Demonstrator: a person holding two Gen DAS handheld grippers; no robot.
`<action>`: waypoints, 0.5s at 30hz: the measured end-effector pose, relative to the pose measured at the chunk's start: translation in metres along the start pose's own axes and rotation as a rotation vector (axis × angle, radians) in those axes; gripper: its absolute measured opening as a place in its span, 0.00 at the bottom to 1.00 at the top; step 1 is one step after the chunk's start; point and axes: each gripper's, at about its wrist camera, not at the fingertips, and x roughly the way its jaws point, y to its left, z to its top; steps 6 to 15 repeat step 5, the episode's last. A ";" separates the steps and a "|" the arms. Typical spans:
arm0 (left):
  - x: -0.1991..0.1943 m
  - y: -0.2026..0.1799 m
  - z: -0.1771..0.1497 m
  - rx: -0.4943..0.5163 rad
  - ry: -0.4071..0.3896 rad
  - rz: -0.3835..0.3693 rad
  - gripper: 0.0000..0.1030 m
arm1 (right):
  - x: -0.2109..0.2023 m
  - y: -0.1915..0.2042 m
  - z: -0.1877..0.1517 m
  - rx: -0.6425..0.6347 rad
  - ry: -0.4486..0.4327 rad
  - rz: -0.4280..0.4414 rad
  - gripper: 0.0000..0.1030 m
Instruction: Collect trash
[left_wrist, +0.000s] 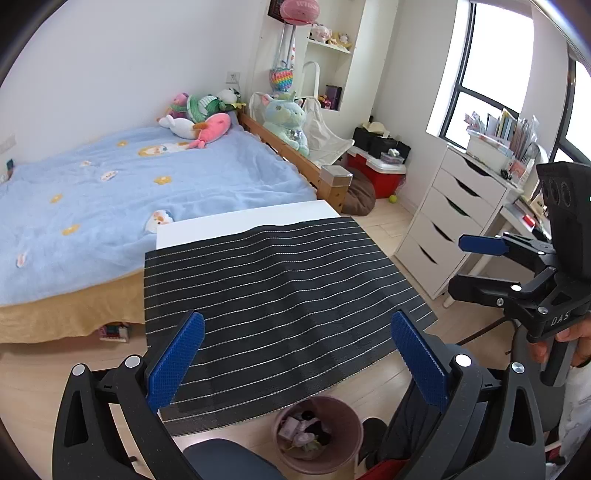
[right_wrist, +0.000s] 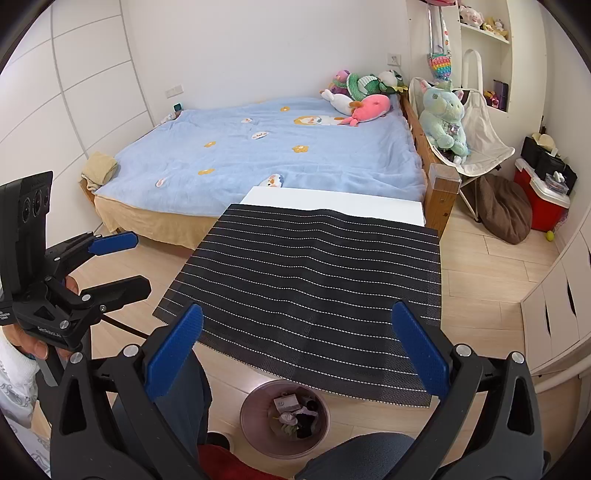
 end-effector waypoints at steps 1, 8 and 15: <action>0.001 -0.001 0.000 0.009 0.003 0.012 0.94 | 0.000 0.000 0.000 0.000 0.000 0.000 0.97; 0.000 -0.001 0.000 0.005 0.005 0.011 0.94 | 0.000 0.000 0.000 0.000 -0.003 0.000 0.97; 0.000 -0.001 0.000 0.005 0.005 0.011 0.94 | 0.000 0.000 0.000 0.000 -0.003 0.000 0.97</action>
